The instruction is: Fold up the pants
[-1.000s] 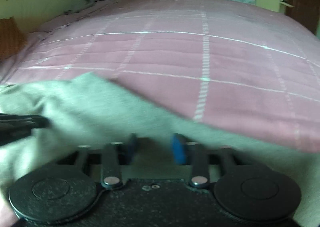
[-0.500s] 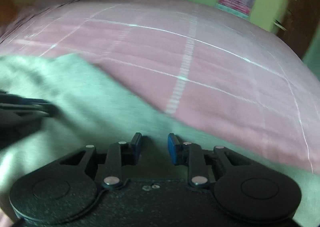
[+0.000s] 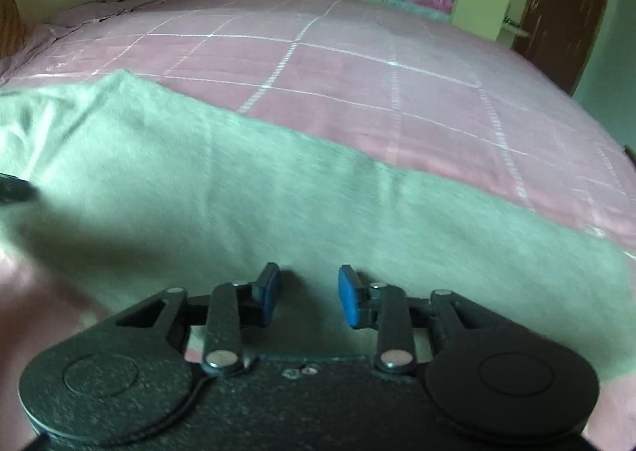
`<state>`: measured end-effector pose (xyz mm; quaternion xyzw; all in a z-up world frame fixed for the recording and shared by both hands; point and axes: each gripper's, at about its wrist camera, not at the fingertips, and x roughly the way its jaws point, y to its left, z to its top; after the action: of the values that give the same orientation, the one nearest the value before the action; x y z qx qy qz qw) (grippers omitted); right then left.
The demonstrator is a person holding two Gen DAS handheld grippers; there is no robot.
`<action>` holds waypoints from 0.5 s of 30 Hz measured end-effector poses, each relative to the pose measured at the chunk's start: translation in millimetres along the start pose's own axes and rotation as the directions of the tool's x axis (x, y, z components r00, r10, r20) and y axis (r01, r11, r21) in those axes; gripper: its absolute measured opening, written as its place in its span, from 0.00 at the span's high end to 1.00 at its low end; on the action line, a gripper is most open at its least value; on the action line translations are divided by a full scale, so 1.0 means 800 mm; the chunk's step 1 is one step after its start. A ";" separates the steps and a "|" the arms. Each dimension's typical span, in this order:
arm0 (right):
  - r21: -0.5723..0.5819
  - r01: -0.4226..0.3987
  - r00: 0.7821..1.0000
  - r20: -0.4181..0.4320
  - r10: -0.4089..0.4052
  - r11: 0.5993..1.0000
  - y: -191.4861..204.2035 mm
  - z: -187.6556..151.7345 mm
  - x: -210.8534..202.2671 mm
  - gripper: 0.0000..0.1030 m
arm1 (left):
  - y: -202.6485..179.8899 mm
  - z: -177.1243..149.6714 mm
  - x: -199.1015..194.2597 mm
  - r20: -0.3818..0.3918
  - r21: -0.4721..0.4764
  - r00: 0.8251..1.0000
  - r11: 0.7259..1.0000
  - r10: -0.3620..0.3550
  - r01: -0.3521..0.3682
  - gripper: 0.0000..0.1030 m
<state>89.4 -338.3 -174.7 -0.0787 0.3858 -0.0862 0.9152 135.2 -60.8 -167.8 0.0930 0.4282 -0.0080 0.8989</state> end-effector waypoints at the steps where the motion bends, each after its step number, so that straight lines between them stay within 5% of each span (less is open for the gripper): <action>1: 0.007 0.019 1.000 -0.004 -0.019 1.000 -0.008 -0.003 -0.001 0.63 | -0.001 -0.002 -0.003 -0.003 0.001 1.000 1.000 0.006 -0.006 0.89; 9: 0.113 0.158 0.987 -0.047 -0.154 0.981 -0.105 -0.028 -0.016 0.61 | -0.016 -0.004 -0.026 -0.026 -0.023 1.000 1.000 -0.005 0.004 0.89; 15: 0.187 0.230 0.973 -0.077 -0.219 0.955 -0.171 -0.042 -0.015 0.59 | -0.070 0.009 -0.058 0.011 0.010 0.993 0.993 -0.119 0.119 0.89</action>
<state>44.2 -471.6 -160.7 -0.0296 0.3895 -0.2290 0.8916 106.0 -120.4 -136.3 0.0713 0.4278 -0.0639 0.8988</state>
